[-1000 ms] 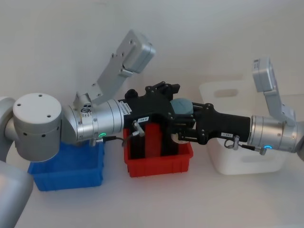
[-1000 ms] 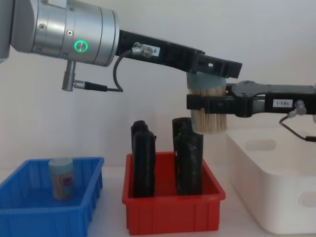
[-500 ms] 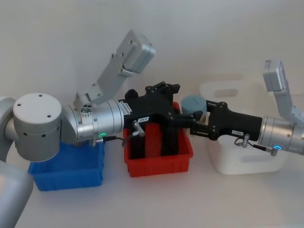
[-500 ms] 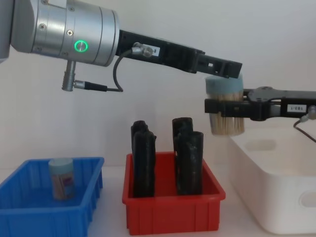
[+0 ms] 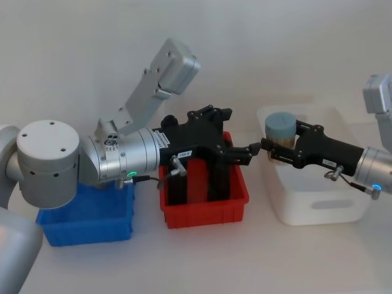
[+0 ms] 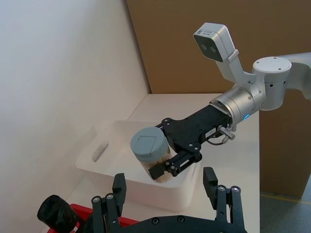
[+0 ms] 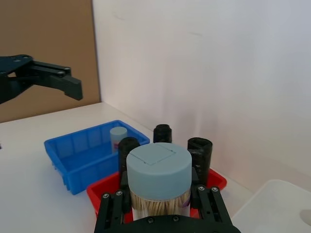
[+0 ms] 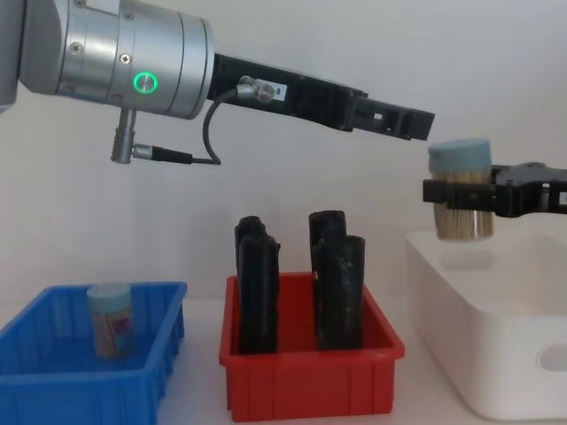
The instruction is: Pick the cotton swabs from the blue box and place them into the white box.
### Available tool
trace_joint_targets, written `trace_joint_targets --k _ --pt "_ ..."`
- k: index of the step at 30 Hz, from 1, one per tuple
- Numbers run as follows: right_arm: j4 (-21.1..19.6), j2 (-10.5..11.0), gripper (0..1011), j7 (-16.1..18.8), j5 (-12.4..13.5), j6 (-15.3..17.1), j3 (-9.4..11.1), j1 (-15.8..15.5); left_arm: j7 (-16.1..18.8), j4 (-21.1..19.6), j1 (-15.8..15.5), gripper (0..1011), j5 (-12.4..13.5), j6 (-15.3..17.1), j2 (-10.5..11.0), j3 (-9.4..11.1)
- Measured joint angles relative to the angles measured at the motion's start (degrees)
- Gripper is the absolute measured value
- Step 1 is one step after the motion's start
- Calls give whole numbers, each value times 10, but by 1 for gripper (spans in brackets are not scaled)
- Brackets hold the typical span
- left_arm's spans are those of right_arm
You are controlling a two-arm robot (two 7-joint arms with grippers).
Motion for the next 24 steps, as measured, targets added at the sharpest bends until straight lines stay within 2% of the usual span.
trace_joint_targets --k 8,22,24 --pt "7 7 667 -53 -5 -1 9 -4 0 0 0 1004 0 0 0 0" --pt "23 11 667 -172 -18 0 19 -8 0 0 0 1004 0 0 0 0" --pt "27 10 710 -190 -20 0 19 -7 0 0 0 1004 0 0 0 0"
